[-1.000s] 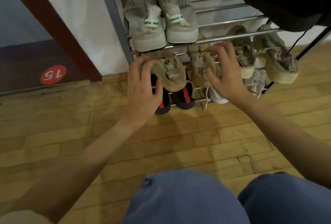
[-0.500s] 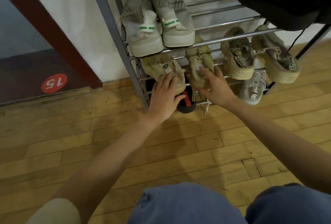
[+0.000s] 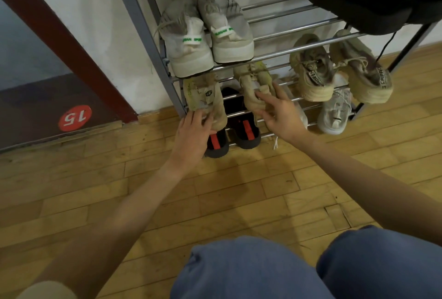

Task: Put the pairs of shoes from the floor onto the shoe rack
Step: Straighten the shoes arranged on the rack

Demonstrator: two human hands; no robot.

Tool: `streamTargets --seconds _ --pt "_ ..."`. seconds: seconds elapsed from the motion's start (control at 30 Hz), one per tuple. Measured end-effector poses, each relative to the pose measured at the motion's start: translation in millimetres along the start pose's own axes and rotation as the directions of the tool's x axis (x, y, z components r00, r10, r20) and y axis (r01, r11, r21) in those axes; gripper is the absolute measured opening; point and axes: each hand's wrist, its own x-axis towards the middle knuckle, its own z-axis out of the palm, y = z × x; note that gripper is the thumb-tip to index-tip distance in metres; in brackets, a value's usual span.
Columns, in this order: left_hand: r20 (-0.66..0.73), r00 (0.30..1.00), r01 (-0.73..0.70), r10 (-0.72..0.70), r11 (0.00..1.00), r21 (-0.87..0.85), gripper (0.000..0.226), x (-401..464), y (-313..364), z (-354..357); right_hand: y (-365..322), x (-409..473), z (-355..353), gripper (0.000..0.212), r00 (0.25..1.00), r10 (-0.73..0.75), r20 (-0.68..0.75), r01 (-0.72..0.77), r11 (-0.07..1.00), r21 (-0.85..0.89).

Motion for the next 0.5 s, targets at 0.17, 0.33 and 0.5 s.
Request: streamTargets --seconds 0.17,0.33,0.5 --pt "0.019 0.998 0.067 -0.066 0.997 -0.049 0.048 4.8 5.2 1.3 -9.2 0.6 15.2 0.047 0.986 -0.167 0.023 0.168 0.985 -0.033" --pt "0.021 0.994 0.105 -0.104 0.991 -0.085 0.046 12.5 2.7 2.4 -14.8 13.4 31.2 0.045 0.99 -0.138 0.005 0.138 0.99 -0.019" --pt "-0.012 0.996 0.083 -0.086 0.98 -0.179 0.048 10.3 0.8 0.0 -0.7 14.1 37.8 0.053 0.985 -0.072 0.157 0.069 0.997 0.024"
